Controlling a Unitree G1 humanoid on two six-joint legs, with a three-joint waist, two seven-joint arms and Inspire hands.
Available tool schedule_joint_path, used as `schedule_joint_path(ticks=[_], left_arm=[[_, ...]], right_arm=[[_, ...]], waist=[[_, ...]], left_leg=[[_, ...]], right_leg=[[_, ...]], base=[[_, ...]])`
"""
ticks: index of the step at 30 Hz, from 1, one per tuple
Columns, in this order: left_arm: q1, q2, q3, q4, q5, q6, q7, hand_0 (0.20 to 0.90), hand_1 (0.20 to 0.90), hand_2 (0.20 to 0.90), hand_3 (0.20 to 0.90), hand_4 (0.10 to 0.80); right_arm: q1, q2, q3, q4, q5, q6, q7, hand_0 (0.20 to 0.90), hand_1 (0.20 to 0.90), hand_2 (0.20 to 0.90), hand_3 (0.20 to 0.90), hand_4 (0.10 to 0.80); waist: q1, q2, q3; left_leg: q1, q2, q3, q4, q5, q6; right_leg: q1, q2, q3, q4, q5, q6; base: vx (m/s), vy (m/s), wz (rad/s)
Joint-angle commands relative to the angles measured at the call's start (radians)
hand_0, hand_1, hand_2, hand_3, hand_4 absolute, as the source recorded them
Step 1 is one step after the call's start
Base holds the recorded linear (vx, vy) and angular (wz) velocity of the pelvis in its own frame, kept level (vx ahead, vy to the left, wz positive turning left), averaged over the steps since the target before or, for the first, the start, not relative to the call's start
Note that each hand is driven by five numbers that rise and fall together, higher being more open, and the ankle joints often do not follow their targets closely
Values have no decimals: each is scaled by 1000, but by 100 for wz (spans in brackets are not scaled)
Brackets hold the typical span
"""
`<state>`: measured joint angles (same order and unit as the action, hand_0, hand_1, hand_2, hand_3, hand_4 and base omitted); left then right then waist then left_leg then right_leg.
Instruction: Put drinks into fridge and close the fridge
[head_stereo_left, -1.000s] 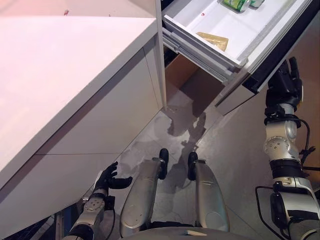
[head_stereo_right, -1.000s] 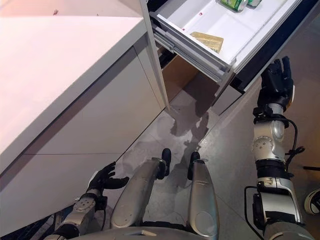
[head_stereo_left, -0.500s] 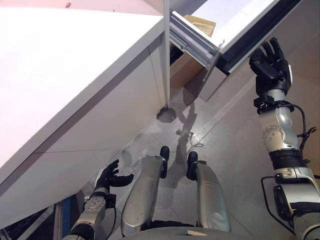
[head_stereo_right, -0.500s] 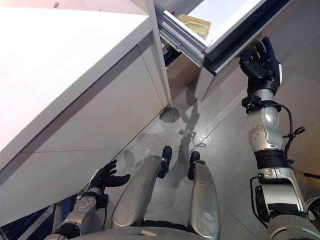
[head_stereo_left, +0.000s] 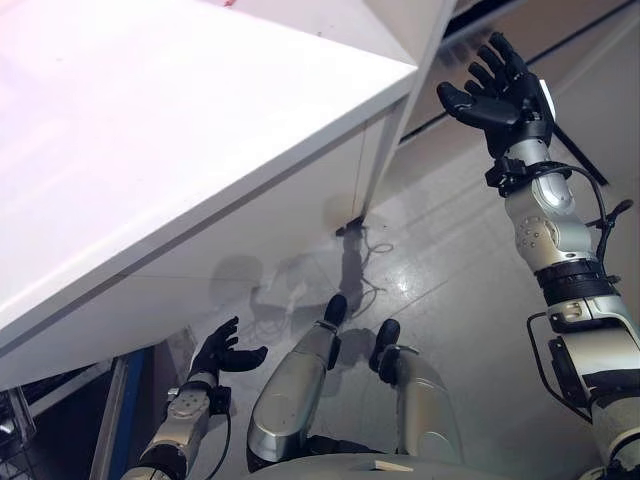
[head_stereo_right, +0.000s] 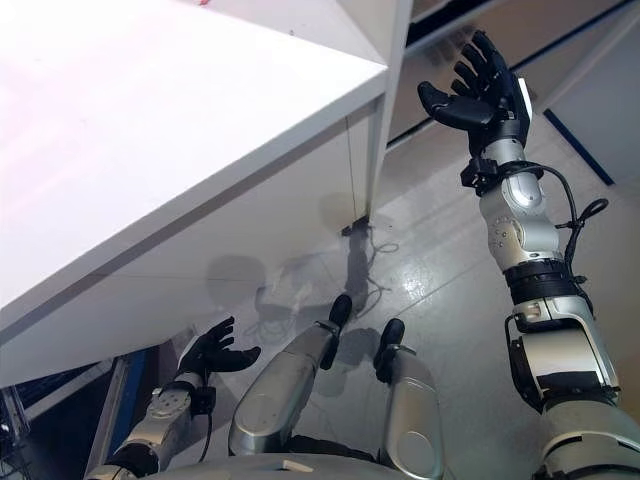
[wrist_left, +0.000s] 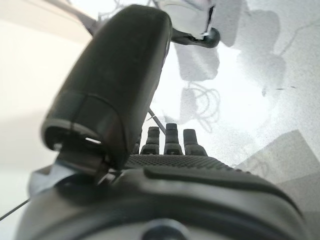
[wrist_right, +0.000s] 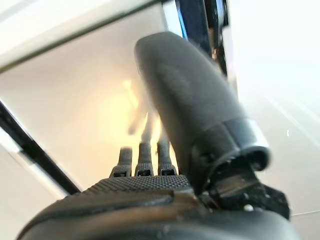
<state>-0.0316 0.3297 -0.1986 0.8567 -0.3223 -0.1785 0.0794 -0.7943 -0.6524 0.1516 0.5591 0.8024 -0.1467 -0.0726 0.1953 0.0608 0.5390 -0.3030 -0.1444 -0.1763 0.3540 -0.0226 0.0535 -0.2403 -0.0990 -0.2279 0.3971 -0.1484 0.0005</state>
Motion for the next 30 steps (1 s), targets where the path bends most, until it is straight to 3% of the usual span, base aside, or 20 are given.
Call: schedule_joint_path(ticks=[1,8,17,21,30], left_arm=[[86,105,19,-40,12,-55,-14,900,900,900,900,800],[115,91,50,-14,47,-61,-32,900,900,900,900,800],[153,7,126,-5,-27,34,-93,900,900,900,900,800],[152,-36,146,34,-45,35,-104,900,900,900,900,800],[98,-50,117,180,-41,106,-222,900,900,900,900,800]], right_arm=[[-168,-44,-26,-73,-11,-132,6,900,900,900,900,800],[-56,-19,-93,-121,-88,-161,-61,900,900,900,900,800],[416,148,-154,-295,-104,-49,50,900,900,900,900,800],[677,256,-125,-179,-141,25,177,900,900,900,900,800],[793,362,-112,379,-258,113,314,900,900,900,900,800]], waist=[[36,-48,-110],[1,-71,-174],[-99,-100,-313],[-155,-108,-383],[-196,-90,-428]], left_leg=[[71,10,70,-77,-71,34],[147,24,93,-141,-73,33],[252,55,156,-268,-57,18],[310,74,206,-330,-45,3],[376,90,241,-369,-37,-18]], right_leg=[[37,23,36,-53,56,19],[109,37,61,-153,84,31],[182,67,126,-298,122,49],[217,82,136,-349,133,54],[281,96,117,-389,129,48]], base=[[22,-29,4],[28,-24,-2],[4,-33,-29],[-36,-15,-26],[-23,-15,-15]])
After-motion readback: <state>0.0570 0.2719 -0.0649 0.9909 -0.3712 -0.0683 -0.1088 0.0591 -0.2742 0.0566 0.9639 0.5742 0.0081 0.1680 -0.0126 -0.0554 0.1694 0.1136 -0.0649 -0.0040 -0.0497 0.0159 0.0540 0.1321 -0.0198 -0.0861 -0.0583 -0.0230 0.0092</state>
